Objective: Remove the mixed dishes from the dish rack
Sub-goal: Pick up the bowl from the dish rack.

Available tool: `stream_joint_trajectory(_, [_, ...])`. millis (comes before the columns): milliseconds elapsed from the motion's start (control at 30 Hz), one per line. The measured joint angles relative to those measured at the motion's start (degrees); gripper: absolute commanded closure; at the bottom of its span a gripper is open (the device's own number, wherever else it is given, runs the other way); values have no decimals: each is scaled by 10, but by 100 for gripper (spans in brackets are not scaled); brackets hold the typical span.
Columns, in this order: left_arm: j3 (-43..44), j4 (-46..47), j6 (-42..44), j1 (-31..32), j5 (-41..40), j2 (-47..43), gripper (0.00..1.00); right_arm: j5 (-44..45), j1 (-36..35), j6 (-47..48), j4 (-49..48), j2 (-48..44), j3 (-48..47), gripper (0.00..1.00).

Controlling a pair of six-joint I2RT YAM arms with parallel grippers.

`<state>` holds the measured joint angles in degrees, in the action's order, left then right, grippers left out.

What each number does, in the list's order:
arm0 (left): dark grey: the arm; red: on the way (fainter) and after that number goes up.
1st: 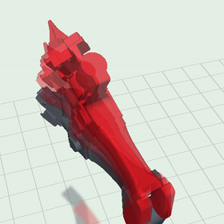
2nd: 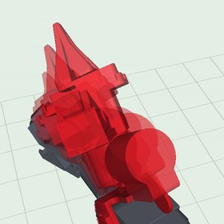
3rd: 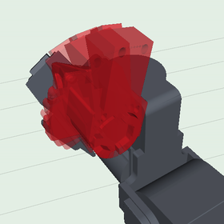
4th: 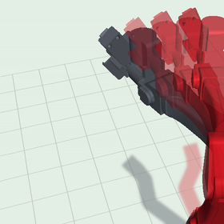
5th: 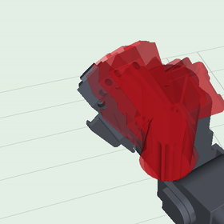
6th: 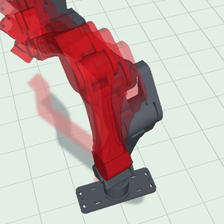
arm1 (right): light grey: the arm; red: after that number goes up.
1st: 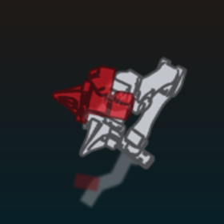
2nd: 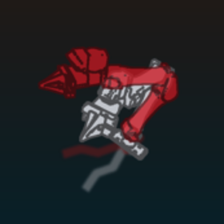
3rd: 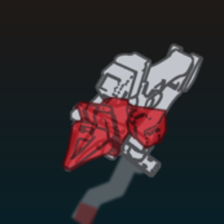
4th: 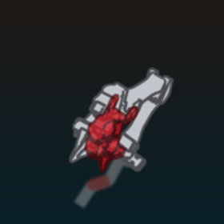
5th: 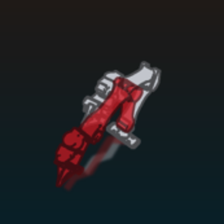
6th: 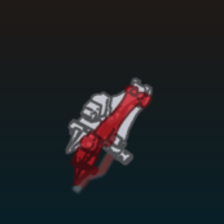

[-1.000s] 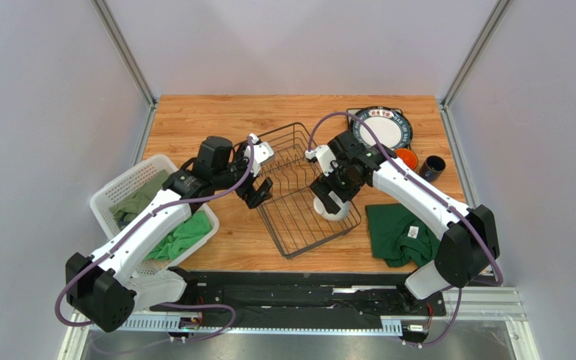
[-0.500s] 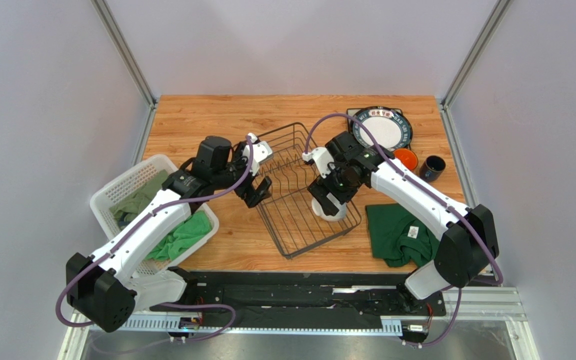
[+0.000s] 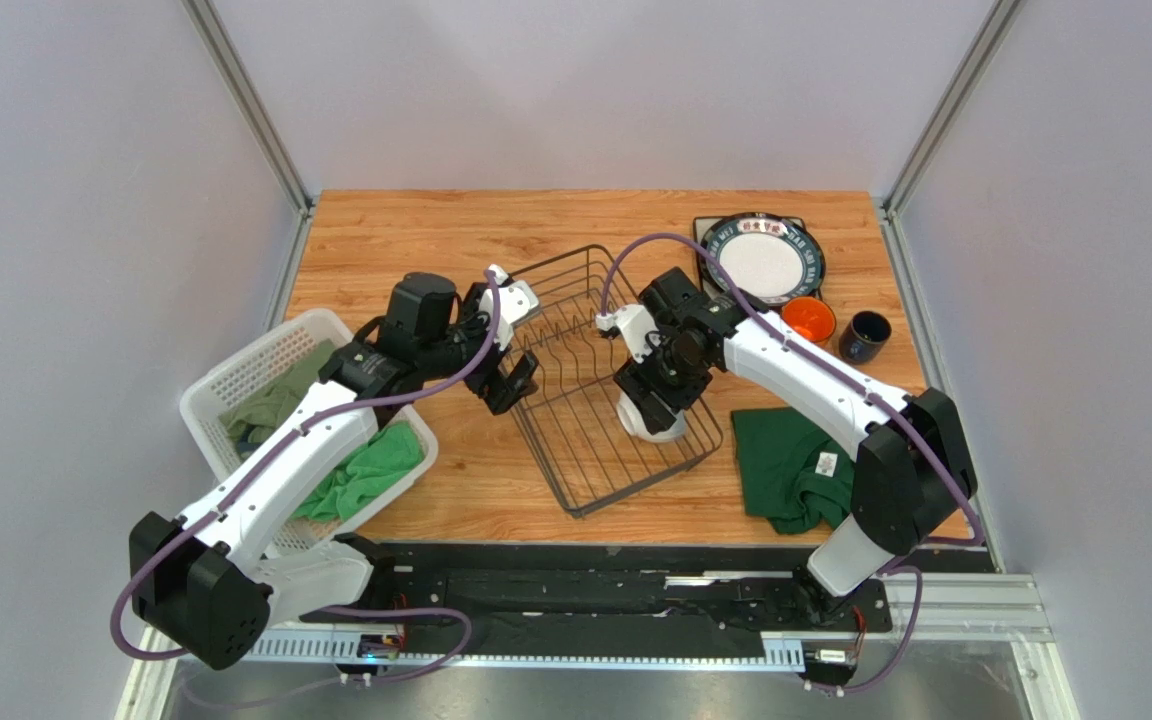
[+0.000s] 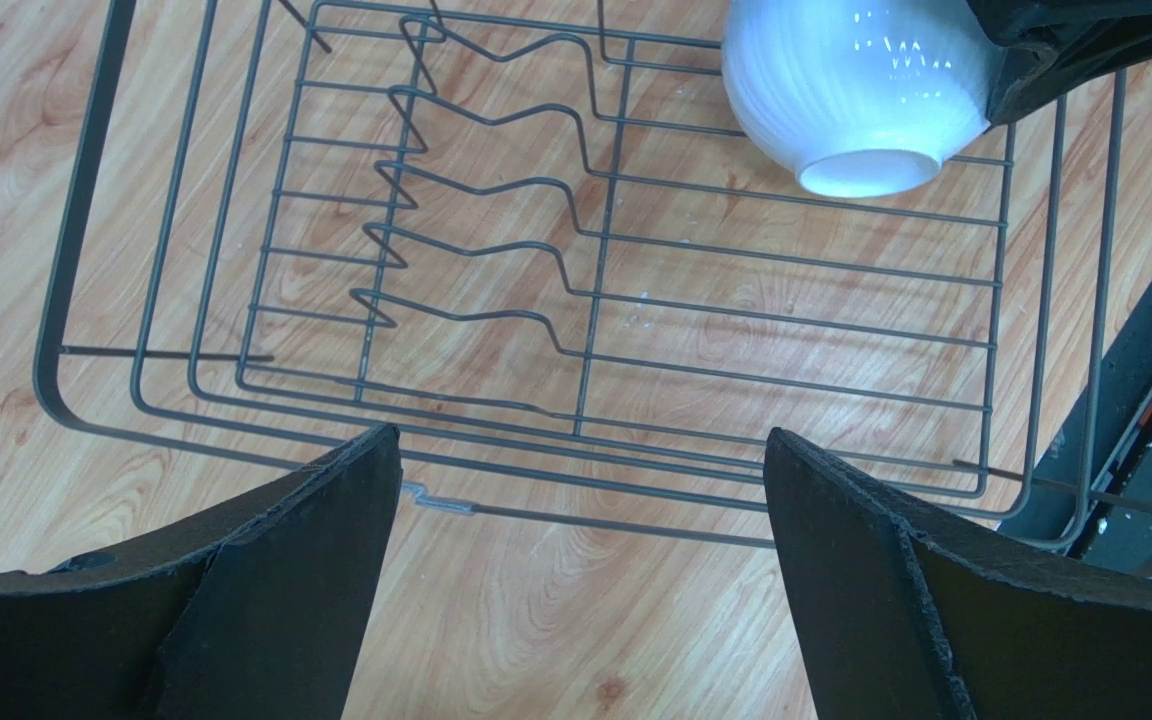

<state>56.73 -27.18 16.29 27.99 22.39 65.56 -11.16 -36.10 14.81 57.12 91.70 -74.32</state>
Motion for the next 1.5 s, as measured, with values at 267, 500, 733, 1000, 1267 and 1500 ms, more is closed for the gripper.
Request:
stream_joint_trajectory(267, [0,0,-1,0,1,0,2,-11,-3,3,1,0,-1,59])
stream_joint_trajectory(500, [0,0,-1,-1,2,0,2,-25,-4,5,1,2,-3,66])
stream_joint_trajectory(733, [0,0,-1,-1,2,0,2,-35,-5,7,0,12,-7,78])
stream_joint_trajectory(1000, [0,0,-1,-1,2,0,2,-45,-10,11,2,20,-17,100])
stream_joint_trajectory(1267, [0,0,-1,-4,2,0,2,-42,-28,13,21,34,-31,100])
stream_joint_trajectory(1500, [-3,3,-4,-19,0,-15,2,-29,-55,16,38,40,-68,100])
